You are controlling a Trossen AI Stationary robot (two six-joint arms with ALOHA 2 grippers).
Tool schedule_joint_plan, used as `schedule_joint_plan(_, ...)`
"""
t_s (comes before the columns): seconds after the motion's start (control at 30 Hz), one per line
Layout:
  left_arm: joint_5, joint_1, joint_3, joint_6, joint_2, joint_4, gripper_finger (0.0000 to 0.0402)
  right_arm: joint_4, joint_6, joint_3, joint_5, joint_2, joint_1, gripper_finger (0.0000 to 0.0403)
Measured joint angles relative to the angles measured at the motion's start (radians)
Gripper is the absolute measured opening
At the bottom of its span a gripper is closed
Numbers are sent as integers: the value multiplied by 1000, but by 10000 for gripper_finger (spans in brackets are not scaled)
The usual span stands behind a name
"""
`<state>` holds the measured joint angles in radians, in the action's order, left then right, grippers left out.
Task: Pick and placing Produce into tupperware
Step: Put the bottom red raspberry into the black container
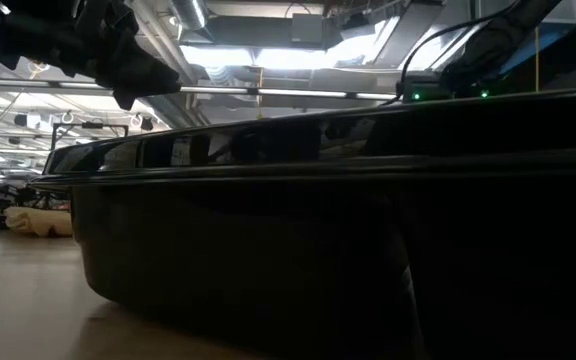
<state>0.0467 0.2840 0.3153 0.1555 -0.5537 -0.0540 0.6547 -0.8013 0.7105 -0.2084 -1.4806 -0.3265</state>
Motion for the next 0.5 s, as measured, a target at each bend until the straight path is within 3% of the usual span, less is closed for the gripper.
schedule_joint_plan(0.5, 0, -1, 0, 0, 0, 1, 126, 5, -31, -43, 45, -7, -19, 287)
